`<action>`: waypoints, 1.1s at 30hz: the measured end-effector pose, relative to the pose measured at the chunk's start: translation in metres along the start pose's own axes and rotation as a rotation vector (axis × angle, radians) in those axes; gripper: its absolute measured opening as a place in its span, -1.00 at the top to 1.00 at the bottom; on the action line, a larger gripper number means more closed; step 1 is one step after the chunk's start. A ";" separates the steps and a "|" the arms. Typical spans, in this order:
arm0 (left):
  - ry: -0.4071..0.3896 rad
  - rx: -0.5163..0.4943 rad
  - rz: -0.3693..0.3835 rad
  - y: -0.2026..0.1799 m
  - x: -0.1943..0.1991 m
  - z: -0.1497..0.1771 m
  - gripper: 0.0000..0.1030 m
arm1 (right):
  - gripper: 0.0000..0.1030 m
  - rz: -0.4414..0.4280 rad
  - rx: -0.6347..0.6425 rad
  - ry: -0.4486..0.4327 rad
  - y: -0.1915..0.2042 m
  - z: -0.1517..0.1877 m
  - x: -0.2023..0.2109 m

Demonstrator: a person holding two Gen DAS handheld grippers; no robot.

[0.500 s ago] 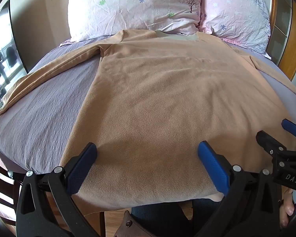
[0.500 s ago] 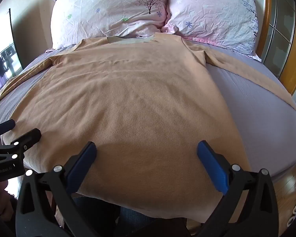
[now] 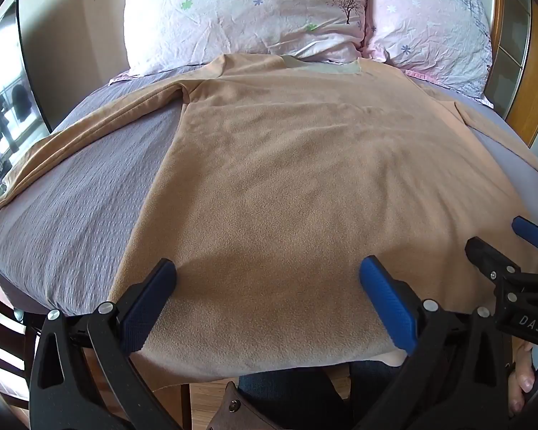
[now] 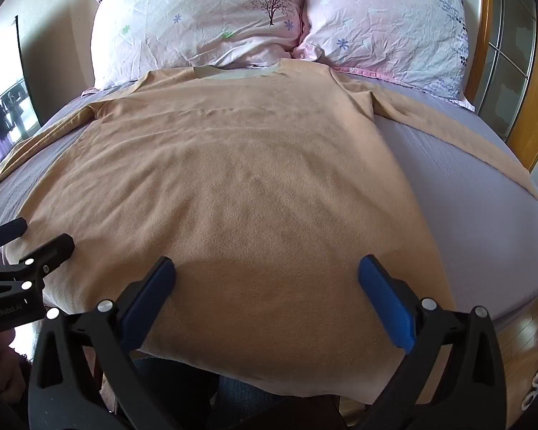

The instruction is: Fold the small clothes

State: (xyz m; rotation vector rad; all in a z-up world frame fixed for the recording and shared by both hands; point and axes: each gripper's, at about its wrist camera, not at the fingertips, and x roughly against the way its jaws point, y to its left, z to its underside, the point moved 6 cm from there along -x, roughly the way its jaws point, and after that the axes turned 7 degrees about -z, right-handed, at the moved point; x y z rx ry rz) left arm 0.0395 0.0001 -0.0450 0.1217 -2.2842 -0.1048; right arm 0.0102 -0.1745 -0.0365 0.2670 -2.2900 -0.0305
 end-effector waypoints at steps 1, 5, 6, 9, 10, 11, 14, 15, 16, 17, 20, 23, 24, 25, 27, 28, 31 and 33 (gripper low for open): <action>0.000 0.000 0.000 0.000 0.000 0.000 -0.97 | -0.97 0.000 0.000 0.000 0.000 0.000 0.000; 0.000 -0.001 0.000 0.000 0.000 0.000 -0.97 | -0.97 0.000 -0.001 0.000 0.000 0.000 0.000; -0.001 -0.001 0.000 0.000 0.000 0.000 -0.97 | -0.97 0.000 -0.001 -0.001 0.000 0.000 0.000; -0.001 0.000 0.000 0.000 0.000 0.000 -0.97 | -0.97 0.000 -0.001 -0.001 -0.001 0.000 0.001; -0.001 -0.001 0.000 0.000 0.000 0.000 -0.97 | -0.97 0.000 -0.001 -0.001 -0.001 0.000 0.001; -0.001 -0.001 0.000 0.000 0.000 0.000 -0.97 | -0.97 0.000 -0.001 -0.001 -0.001 0.000 0.001; -0.002 -0.001 0.000 0.000 0.000 0.000 -0.97 | -0.97 0.001 -0.002 -0.001 -0.001 0.000 0.001; -0.002 -0.001 0.000 0.000 0.000 0.000 -0.97 | -0.97 0.001 -0.002 -0.002 -0.001 0.000 0.001; -0.002 -0.001 0.000 0.000 0.000 0.000 -0.97 | -0.97 0.001 -0.002 -0.001 -0.001 0.000 0.001; -0.002 -0.001 0.000 0.000 0.000 0.000 -0.97 | -0.97 0.001 -0.002 -0.002 -0.001 0.000 0.001; -0.002 -0.001 0.000 0.000 0.000 0.000 -0.97 | -0.97 0.001 -0.001 -0.002 -0.001 0.000 0.001; -0.002 -0.001 0.000 0.000 0.000 0.000 -0.97 | -0.97 0.001 -0.001 -0.002 -0.002 0.000 0.001; -0.002 -0.001 0.000 0.000 0.000 0.000 -0.97 | -0.97 0.002 -0.002 -0.002 -0.002 0.000 0.001; -0.002 -0.001 0.000 0.000 0.000 0.000 -0.97 | -0.97 0.002 -0.002 -0.002 -0.002 0.000 0.001; -0.003 -0.001 0.000 0.000 0.000 0.000 -0.97 | -0.97 0.002 -0.002 -0.003 -0.002 0.000 0.001; -0.003 -0.001 0.000 0.000 0.000 0.000 -0.97 | -0.97 0.001 -0.002 -0.003 -0.002 0.000 0.001; -0.003 -0.001 0.000 0.000 0.000 0.000 -0.97 | -0.97 0.002 -0.002 -0.003 -0.002 0.000 0.001; -0.003 -0.001 0.000 0.000 0.000 0.000 -0.97 | -0.97 0.002 -0.002 -0.003 -0.001 0.001 0.002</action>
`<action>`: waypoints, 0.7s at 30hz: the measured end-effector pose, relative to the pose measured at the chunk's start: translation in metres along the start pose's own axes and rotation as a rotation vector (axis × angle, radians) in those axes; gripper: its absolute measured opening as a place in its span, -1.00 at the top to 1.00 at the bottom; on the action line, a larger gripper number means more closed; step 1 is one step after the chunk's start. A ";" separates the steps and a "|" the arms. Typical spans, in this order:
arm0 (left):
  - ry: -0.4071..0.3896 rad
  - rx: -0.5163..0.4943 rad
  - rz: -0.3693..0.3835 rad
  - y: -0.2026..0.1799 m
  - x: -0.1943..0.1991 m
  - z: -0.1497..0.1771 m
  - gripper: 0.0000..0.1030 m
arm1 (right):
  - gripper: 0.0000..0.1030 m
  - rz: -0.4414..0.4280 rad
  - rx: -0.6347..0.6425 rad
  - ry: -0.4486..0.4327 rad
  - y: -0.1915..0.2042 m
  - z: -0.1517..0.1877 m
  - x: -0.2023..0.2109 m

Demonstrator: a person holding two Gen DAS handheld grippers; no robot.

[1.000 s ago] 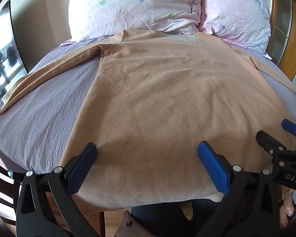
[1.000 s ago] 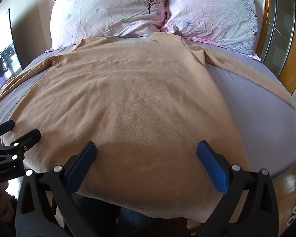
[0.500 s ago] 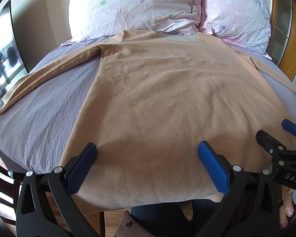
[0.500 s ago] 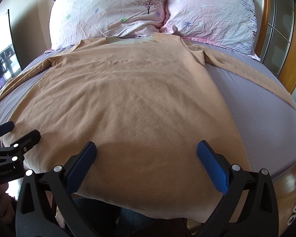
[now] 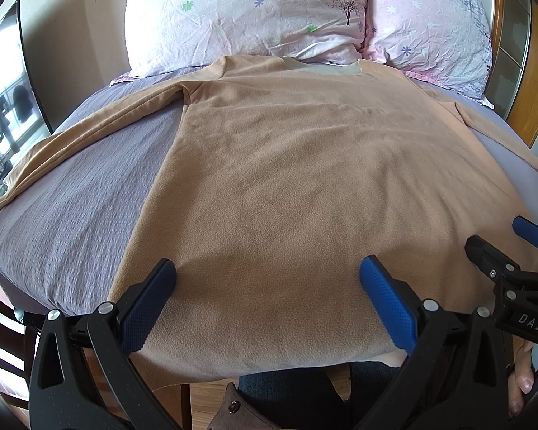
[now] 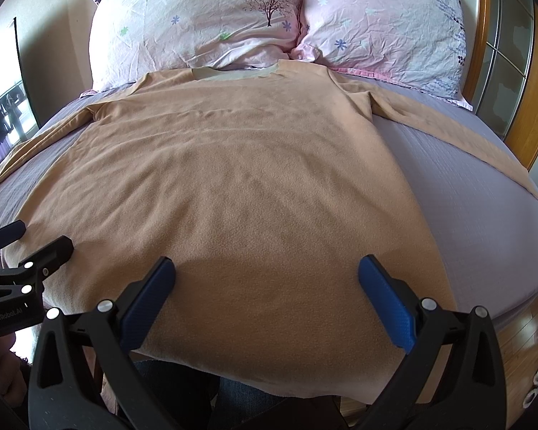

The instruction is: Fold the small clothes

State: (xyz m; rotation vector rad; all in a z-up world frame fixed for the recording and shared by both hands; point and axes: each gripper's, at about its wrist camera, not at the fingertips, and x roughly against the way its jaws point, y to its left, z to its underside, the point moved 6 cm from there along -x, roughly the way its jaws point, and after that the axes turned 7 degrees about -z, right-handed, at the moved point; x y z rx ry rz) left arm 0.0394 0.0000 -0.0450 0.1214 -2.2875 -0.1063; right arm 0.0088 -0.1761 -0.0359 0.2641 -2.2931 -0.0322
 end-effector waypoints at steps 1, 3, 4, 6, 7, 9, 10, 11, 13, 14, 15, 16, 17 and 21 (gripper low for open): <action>0.000 0.000 0.000 0.000 0.000 0.000 -0.97 | -0.97 0.000 0.000 -0.001 0.001 0.000 0.000; 0.000 0.000 0.000 0.000 0.000 0.000 -0.97 | -0.97 0.000 0.000 -0.002 -0.002 -0.001 0.000; 0.000 0.000 0.000 0.000 0.000 0.000 -0.97 | -0.97 0.000 0.000 -0.002 -0.002 -0.001 0.000; -0.001 0.000 0.000 0.000 0.000 0.000 -0.97 | -0.97 0.000 0.000 -0.002 -0.001 -0.001 0.000; -0.001 0.000 0.000 0.000 0.000 0.000 -0.97 | -0.97 0.000 0.000 -0.002 -0.001 -0.001 0.000; -0.001 0.000 0.000 0.000 0.000 0.000 -0.97 | -0.97 0.001 0.000 -0.003 -0.001 0.000 0.000; -0.001 0.000 -0.001 0.000 0.000 0.000 -0.97 | -0.97 0.001 0.000 -0.005 -0.002 -0.001 0.001; -0.001 0.000 -0.001 0.000 0.000 0.000 -0.97 | -0.97 0.001 0.000 -0.006 -0.002 -0.002 0.000; -0.001 0.000 0.000 0.000 0.000 0.000 -0.97 | -0.97 0.001 0.000 -0.007 -0.003 -0.001 0.001; -0.002 0.000 -0.001 0.000 0.000 0.000 -0.97 | -0.97 0.001 0.000 -0.007 -0.003 -0.001 0.001; -0.002 0.000 -0.001 0.000 0.000 0.000 -0.97 | -0.97 0.001 -0.001 -0.006 -0.003 -0.001 0.001; -0.002 0.000 -0.001 0.000 0.000 0.000 -0.97 | -0.97 0.001 0.000 -0.006 -0.002 -0.001 0.001; -0.002 0.000 -0.001 0.000 0.000 0.000 -0.97 | -0.97 0.001 0.000 -0.007 -0.002 -0.001 0.000; -0.003 0.000 -0.001 0.000 0.000 0.000 -0.97 | -0.97 0.001 0.000 -0.007 -0.002 -0.001 0.000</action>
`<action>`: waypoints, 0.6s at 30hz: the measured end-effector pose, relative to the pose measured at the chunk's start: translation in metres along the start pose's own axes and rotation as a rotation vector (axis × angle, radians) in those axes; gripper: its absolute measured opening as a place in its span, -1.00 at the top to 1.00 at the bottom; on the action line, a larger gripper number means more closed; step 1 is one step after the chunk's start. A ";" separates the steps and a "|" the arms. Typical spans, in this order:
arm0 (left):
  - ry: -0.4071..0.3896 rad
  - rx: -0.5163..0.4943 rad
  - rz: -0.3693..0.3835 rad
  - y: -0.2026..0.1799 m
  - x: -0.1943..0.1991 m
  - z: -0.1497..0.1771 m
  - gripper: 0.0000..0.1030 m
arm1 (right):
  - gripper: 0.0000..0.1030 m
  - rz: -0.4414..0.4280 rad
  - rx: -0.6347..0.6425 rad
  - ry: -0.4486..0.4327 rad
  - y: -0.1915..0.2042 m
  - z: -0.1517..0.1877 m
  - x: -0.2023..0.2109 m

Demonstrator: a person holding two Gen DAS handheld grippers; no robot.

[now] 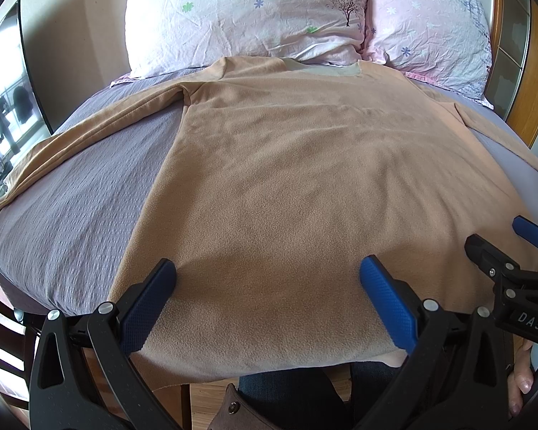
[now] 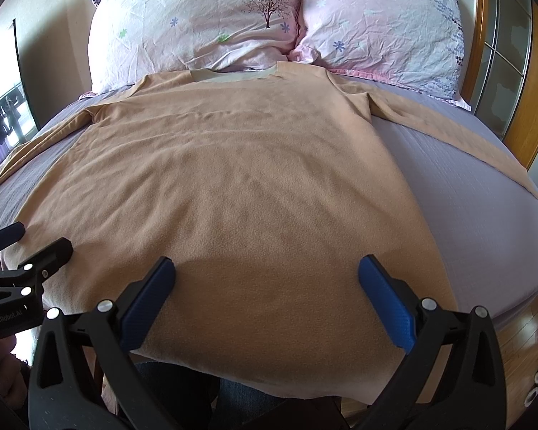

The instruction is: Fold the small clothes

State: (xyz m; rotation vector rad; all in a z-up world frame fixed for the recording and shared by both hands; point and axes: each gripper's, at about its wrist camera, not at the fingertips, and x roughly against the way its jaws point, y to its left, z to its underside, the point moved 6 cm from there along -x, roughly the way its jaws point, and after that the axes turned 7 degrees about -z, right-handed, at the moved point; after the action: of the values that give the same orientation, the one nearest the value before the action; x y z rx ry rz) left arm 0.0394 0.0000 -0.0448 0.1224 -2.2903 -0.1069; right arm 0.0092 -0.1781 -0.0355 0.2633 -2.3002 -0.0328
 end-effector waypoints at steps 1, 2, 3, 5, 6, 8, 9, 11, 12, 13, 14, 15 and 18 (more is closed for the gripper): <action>0.000 0.000 0.000 0.000 0.000 0.000 -0.97 | -0.97 0.000 0.000 0.000 0.000 0.000 0.000; 0.000 0.000 0.000 0.000 0.000 0.000 -0.97 | -0.97 0.000 0.000 0.000 0.000 0.000 0.000; 0.000 0.000 0.000 0.000 0.000 0.000 -0.97 | -0.97 0.000 0.000 0.000 0.000 0.000 0.000; -0.001 0.000 0.000 0.000 0.000 0.000 -0.97 | -0.97 0.000 0.000 -0.001 0.000 0.000 0.000; -0.001 0.000 0.000 0.000 0.000 0.000 -0.97 | -0.97 0.000 0.000 -0.001 0.000 0.000 0.000; -0.001 0.000 0.000 0.000 0.000 0.000 -0.97 | -0.97 0.000 0.000 -0.001 0.000 0.000 0.000; -0.001 0.000 0.000 0.000 0.000 0.000 -0.97 | -0.97 0.000 0.000 -0.001 0.000 0.000 0.000; -0.001 0.000 0.000 0.000 0.000 0.000 -0.97 | -0.97 0.000 0.000 -0.001 0.001 0.000 0.000; -0.001 0.000 0.000 0.000 0.000 0.000 -0.97 | -0.97 0.000 0.000 -0.001 0.001 0.000 -0.001; -0.002 0.000 0.000 0.000 0.000 0.000 -0.97 | -0.97 0.000 0.000 -0.001 0.001 0.000 -0.001; -0.002 0.000 0.000 0.000 0.000 0.000 -0.97 | -0.97 0.000 0.000 -0.003 0.001 0.000 -0.001; -0.002 0.000 0.000 0.000 0.000 0.000 -0.97 | -0.97 0.001 -0.001 -0.003 0.001 0.000 -0.001; -0.003 0.000 0.000 0.000 0.000 0.000 -0.97 | -0.97 0.001 -0.001 -0.006 -0.001 0.000 0.001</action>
State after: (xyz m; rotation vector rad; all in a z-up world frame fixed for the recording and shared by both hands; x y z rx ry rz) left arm 0.0395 0.0000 -0.0446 0.1221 -2.2930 -0.1077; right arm 0.0082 -0.1789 -0.0346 0.2615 -2.3057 -0.0340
